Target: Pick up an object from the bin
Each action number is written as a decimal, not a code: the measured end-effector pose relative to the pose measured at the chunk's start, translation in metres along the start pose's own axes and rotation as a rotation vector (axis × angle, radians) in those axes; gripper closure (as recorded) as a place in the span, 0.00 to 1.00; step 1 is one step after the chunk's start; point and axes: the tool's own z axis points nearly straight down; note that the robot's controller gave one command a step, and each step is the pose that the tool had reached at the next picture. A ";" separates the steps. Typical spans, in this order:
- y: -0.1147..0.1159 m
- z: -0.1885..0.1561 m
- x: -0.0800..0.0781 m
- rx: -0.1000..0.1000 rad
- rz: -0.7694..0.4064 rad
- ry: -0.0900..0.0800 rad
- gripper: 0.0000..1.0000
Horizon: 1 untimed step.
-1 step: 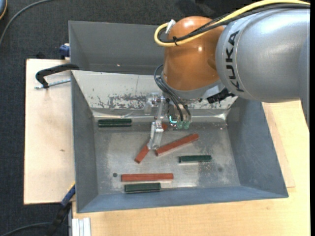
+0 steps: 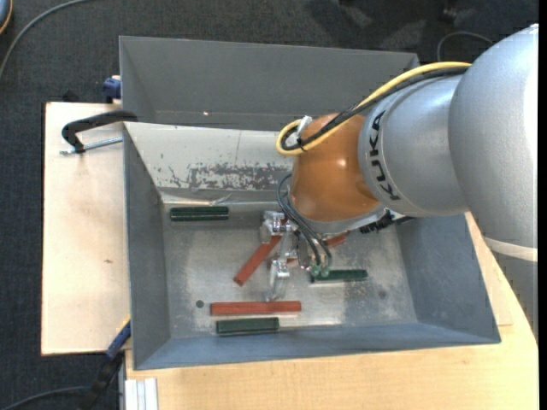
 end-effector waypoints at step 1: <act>0.001 -0.005 -0.003 -0.003 -0.001 -0.009 1.00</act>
Offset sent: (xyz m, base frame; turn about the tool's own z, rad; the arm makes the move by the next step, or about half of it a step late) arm 0.0000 0.0000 0.0000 0.0000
